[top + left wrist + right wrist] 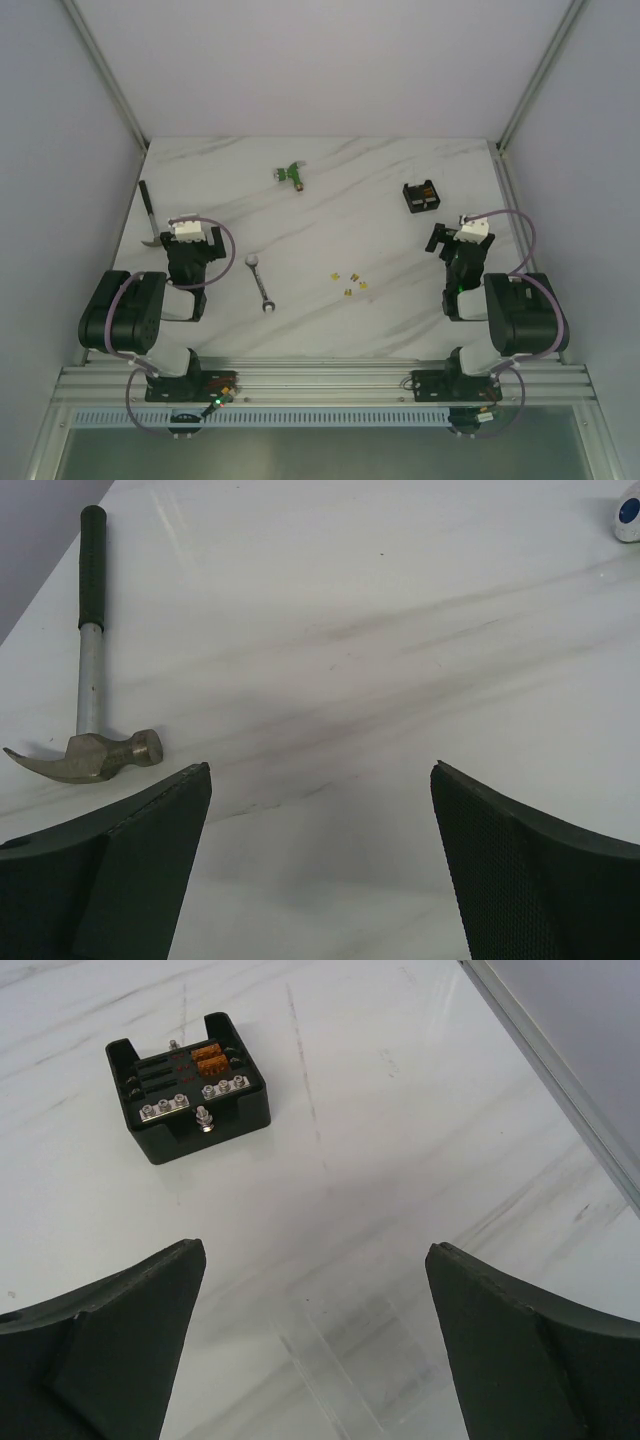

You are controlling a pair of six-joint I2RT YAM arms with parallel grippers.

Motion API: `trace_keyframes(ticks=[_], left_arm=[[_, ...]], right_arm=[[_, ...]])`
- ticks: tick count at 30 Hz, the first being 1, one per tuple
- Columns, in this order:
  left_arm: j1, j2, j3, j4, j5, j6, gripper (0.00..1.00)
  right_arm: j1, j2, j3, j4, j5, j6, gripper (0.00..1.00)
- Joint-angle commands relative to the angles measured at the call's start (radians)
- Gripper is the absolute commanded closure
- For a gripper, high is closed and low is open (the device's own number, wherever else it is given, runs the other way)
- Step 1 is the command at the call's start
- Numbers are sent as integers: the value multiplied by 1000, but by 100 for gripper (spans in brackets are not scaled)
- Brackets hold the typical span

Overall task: Snap on the fuse box
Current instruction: Move the fuse box base at the center of the board.

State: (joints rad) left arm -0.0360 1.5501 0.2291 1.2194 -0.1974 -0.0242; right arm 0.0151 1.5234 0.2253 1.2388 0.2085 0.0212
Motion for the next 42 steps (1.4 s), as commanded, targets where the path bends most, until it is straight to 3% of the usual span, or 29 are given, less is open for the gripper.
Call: trace_keyframes(ticks=[1,6,9,14,22,26,28,42], left_arm=[[-4,-2,10,51,18,14,0],[-4,-1,10,52,18,13,0],[-4,-25,28,-4,40,24,0],[-4,-157,199,-389,-6,-27,0],[8,-224,306,-594,-45,-204,0],[14,-200,339,-642,33,-224,0],[15,-188,347,-636,76,-229,0],[14,-147,403,-674,234,-214,0]], right_arm=[[0,3,14,37,-5,-8,0],[-2,-22,38,-34,-55,-28,0],[-1,-71,174,-294,-109,-49,0],[0,-56,391,-600,-219,-68,1],[31,186,788,-1001,-286,-68,20],[58,318,968,-1129,-270,-72,31],[69,367,1039,-1162,-255,-76,41],[122,531,1164,-1244,-210,-113,80]])
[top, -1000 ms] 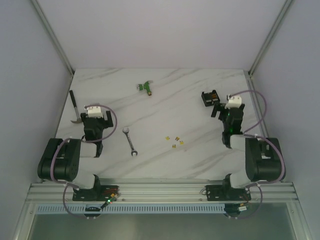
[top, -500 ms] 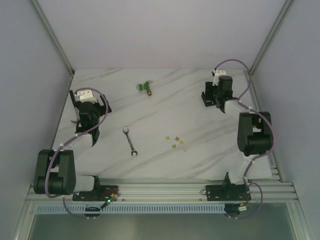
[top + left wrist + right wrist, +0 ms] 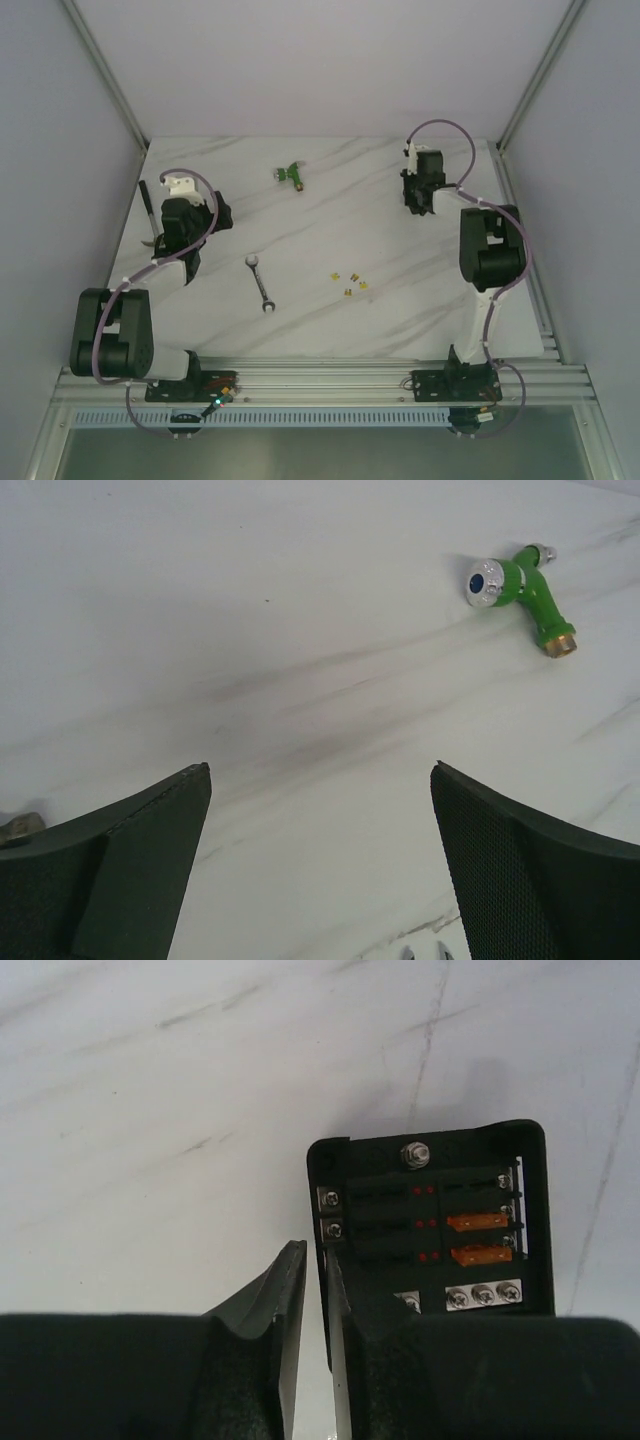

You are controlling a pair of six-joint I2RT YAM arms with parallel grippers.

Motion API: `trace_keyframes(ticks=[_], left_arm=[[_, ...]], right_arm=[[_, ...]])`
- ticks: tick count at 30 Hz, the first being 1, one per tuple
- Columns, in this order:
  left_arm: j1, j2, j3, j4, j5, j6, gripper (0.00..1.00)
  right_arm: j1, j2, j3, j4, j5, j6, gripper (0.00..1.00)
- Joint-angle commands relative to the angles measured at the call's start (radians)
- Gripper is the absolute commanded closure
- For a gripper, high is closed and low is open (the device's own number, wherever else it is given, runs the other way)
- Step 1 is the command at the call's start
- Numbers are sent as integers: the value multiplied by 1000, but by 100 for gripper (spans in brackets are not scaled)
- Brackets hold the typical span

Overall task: Snap on the fuse box
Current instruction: Move the fuse box base at the center of the board.

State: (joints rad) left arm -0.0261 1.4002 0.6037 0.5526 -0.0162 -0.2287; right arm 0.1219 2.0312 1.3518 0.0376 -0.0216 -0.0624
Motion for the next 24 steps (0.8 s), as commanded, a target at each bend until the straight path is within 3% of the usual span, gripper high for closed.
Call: trace_keyframes(ticks=[1,5,16,24], left_arm=[[5,3,30,-10,59,-9,0],[5,39,31,-7,84,-12,0],[5,59,40,-4,160,-35,0],[4,32,15,-46,178,-95,0]], right_arm=[[22,22,37,-47,20,-38,83],[52,3,26,-63,-3,-88,100],[265,-169,-81,-132,-223,-319,100],[506,-180,-83,-188,-245,-438,100]])
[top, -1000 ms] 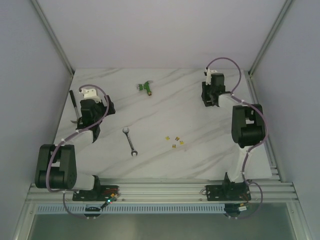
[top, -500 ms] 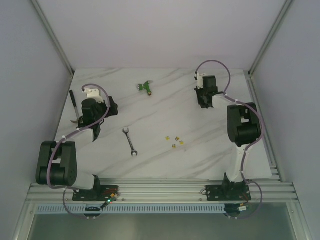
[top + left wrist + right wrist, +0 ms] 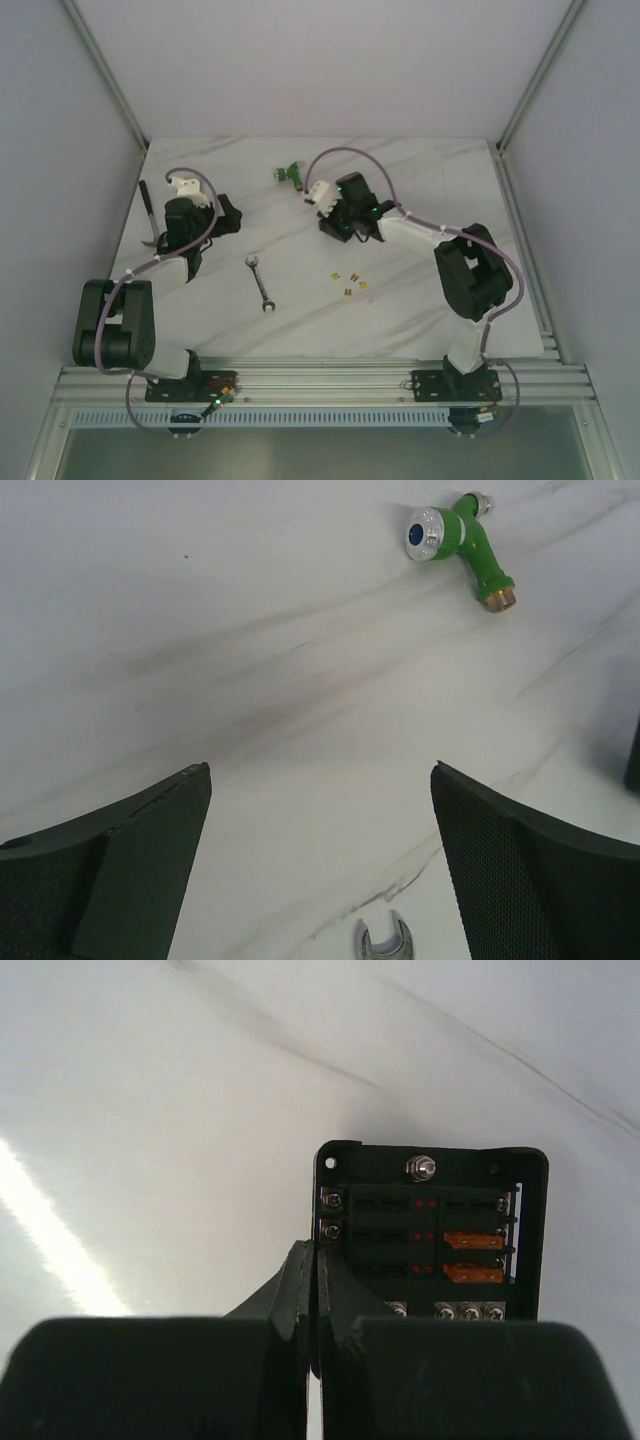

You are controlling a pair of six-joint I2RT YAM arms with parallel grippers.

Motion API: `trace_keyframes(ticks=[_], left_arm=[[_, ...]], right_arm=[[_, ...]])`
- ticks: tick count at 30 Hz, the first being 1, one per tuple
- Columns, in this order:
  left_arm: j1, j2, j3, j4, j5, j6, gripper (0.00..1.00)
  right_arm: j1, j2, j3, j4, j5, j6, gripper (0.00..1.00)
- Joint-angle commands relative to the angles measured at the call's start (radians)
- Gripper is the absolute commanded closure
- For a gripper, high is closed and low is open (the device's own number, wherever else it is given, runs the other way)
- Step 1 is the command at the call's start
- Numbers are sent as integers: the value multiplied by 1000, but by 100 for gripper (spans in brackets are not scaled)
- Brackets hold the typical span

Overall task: Snap on the fuse box
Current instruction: Move the fuse box base at the center of the board.

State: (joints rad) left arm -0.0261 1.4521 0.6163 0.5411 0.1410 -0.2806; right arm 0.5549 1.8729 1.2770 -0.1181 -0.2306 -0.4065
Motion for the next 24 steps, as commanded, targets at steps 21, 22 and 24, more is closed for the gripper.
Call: trace_keyframes(ticks=[21,22,24], left_arm=[[-98,-113,-70,-87,93,-207,0],[-107,-115,-69,-90,90,-208,0],[-119,-119,-68,-99,85,-210,0]], right_arm=[[243,-27,-81,-12,57,-123,68],[243,-40,-97,0,69,-122,66],[243,-66,-127,20,98,-117,60]])
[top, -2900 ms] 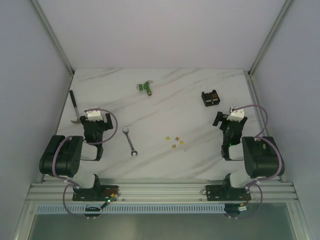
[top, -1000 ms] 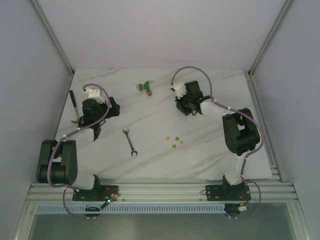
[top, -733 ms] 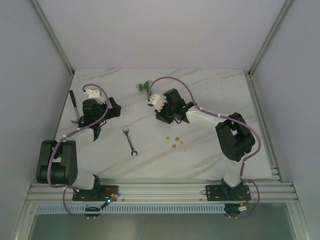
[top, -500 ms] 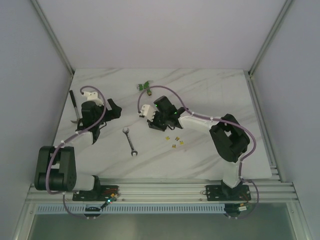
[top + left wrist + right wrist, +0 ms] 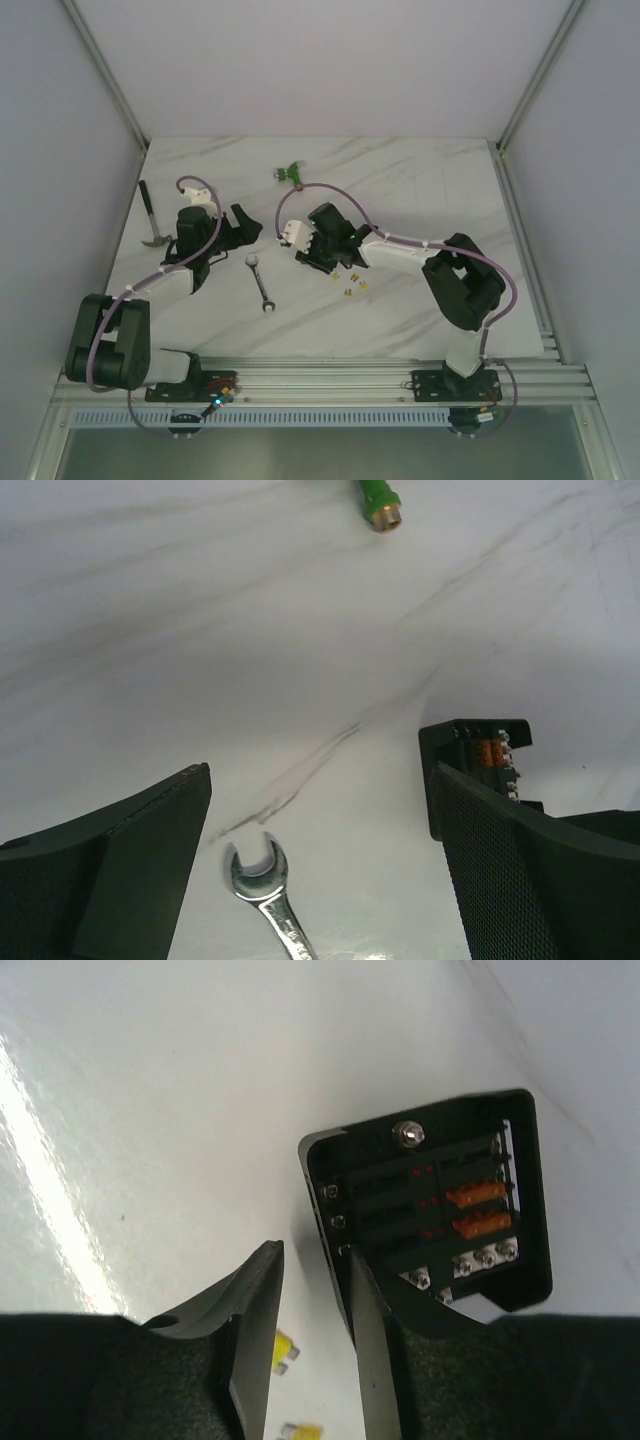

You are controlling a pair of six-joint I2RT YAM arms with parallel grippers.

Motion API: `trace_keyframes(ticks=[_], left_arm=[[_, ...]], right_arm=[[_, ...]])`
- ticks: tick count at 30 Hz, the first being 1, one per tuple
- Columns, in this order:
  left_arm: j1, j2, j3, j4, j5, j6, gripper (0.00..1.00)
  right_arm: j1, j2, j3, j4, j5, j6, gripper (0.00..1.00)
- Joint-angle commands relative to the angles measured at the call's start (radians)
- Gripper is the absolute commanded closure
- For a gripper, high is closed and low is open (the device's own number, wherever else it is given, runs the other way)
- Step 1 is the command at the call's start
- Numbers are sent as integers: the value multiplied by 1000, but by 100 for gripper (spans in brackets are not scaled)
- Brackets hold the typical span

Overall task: Snap on the fuse box
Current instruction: Move the fuse box base at the center of the board, then pick up the fuse from the center of the board.

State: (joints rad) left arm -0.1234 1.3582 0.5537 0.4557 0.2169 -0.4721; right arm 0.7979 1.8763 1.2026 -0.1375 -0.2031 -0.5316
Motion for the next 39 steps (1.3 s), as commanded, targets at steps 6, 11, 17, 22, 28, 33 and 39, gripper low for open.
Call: trace_keyframes(ticks=[6,11,17,22,28,33,39], left_arm=[[-48,-21,-1,-21,16,-37,0],[-69,-18,11,-26,15,-40,0],[-76,-24,21,-33,7,-63,0],[-76,-65,13,-60,-45,-103,0],[-75,-136,11,-143,-66,-156,0],[-68,-192,29,-319,-149,-228,0],[-65,-224,12,-375,-87,-228,0]], right_arm=[[-7,-92,-119,90,190,8,50],[-38,-96,-144,133,265,29,48],[-58,-132,-158,174,310,81,44],[-58,-222,-178,123,269,201,39],[-58,-300,-201,10,270,433,34],[-56,-328,-243,-8,325,624,34],[-24,-311,-265,-4,411,796,34]])
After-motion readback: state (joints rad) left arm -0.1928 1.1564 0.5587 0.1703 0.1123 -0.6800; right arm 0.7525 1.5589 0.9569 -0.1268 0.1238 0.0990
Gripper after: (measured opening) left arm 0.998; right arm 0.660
